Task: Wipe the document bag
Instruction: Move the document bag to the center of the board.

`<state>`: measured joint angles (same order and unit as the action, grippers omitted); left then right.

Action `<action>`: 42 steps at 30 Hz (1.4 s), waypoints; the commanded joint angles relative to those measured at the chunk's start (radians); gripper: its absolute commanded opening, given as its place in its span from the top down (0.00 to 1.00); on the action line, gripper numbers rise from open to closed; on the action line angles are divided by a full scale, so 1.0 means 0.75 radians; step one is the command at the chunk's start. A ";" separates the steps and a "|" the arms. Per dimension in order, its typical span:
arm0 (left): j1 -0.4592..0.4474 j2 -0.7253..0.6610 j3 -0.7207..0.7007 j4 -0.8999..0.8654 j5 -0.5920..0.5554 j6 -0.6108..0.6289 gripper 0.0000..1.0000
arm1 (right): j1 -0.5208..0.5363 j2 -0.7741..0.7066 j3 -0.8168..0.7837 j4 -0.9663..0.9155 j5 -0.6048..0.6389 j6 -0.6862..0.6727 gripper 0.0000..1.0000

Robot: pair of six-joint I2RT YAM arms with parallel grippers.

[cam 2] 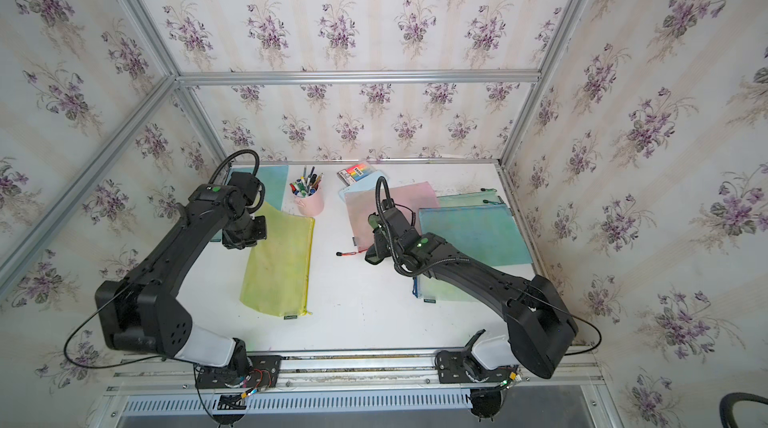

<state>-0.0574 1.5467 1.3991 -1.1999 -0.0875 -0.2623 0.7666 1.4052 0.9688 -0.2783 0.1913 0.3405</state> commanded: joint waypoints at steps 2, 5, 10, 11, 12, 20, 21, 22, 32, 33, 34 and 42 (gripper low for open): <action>0.069 0.154 0.146 0.034 -0.122 0.159 1.00 | -0.027 0.047 0.049 0.032 -0.028 -0.045 0.84; 0.103 0.303 0.309 -0.024 -0.200 0.181 1.00 | -0.053 0.112 0.105 -0.003 -0.027 -0.059 0.84; 0.204 0.442 0.437 -0.018 -0.116 0.184 1.00 | -0.107 0.228 0.267 -0.101 -0.018 -0.074 0.84; 0.225 0.460 0.453 -0.024 -0.100 0.184 1.00 | -0.115 0.253 0.301 -0.113 -0.010 -0.088 0.84; 0.241 0.467 0.455 -0.020 -0.092 0.190 1.00 | -0.121 0.276 0.333 -0.128 -0.001 -0.095 0.84; 0.402 0.437 0.446 0.051 0.040 0.208 1.00 | -0.171 0.522 0.635 -0.228 -0.017 -0.148 0.84; 0.418 0.445 0.445 0.061 0.070 0.214 1.00 | -0.173 0.547 0.667 -0.235 -0.016 -0.156 0.84; 0.433 0.450 0.433 0.086 0.115 0.219 1.00 | -0.175 0.575 0.701 -0.237 -0.020 -0.166 0.84; 0.587 0.549 0.422 0.233 0.454 0.099 1.00 | -0.195 0.677 0.818 -0.275 -0.033 -0.168 0.84; 0.606 0.552 0.413 0.249 0.488 0.087 1.00 | -0.197 0.673 0.811 -0.276 -0.033 -0.164 0.84; 0.623 0.552 0.402 0.268 0.518 0.082 1.00 | -0.201 0.669 0.803 -0.275 -0.029 -0.161 0.84; 0.661 0.541 0.346 0.281 0.506 0.104 1.00 | -0.214 0.661 0.784 -0.279 -0.026 -0.150 0.84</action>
<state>0.4320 1.9614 1.6714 -0.9981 0.2760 -0.1886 0.6075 1.9049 1.5536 -0.4950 0.1623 0.2291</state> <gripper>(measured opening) 0.048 0.173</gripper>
